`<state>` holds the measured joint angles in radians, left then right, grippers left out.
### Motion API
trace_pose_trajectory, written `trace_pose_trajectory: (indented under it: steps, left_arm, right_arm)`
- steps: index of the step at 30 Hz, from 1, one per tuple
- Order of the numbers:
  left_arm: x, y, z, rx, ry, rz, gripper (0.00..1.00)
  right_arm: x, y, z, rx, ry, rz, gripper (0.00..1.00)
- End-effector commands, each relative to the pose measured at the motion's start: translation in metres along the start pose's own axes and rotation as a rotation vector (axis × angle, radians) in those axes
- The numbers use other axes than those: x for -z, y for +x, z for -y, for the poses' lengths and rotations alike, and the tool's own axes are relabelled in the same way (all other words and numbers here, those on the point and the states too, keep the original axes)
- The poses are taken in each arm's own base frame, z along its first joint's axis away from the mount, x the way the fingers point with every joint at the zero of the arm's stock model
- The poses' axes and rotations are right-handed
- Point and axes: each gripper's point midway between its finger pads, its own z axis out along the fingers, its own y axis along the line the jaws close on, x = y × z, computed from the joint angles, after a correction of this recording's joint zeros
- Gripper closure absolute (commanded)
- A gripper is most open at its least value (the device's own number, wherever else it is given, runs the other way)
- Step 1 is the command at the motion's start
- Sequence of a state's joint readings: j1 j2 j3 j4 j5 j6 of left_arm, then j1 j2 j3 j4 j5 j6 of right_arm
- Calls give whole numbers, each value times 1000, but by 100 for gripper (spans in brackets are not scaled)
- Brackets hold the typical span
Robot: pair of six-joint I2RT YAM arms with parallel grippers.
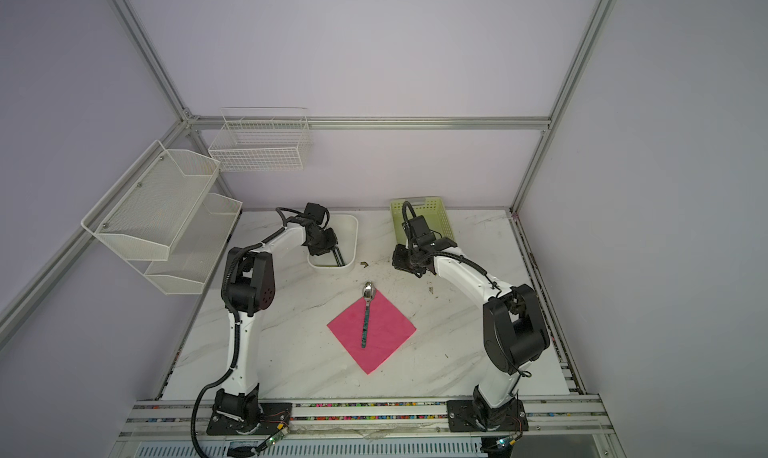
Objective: Place the utensils on the paper napkin and roll it up
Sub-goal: 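Close the left gripper on the fork handle in the white tub, then lift the fork with the left gripper toward the right gripper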
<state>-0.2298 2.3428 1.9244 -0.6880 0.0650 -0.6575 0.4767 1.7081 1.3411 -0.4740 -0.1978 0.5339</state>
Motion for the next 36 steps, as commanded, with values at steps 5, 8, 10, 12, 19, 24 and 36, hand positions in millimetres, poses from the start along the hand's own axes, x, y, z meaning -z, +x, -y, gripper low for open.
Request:
trace_pose_trajectory:
  steps: [5,8,10,12,19,24,36]
  left_arm:
    - [-6,6,-3,-64,-101,-23,77]
    - [-8,7,-2,-67,-101,-29,79]
    - [-9,7,-2,-67,-99,-29,82]
    - [-8,6,-1,-69,-99,-28,83]
    - [5,-6,3,-73,-99,15,90]
    - [35,-28,18,-91,-60,94,94]
    - [133,-59,69,-180,173,281,97]
  right_arm:
    - [6,-2,2,-1,0,18,74]
    - [6,-1,3,0,0,17,74]
    - [7,-2,3,0,1,18,74]
    - [7,-2,3,1,1,20,74]
    - [10,-4,1,0,-4,28,74]
    - [16,-9,-3,1,-11,45,75]
    - [43,-25,-32,15,-136,111,74]
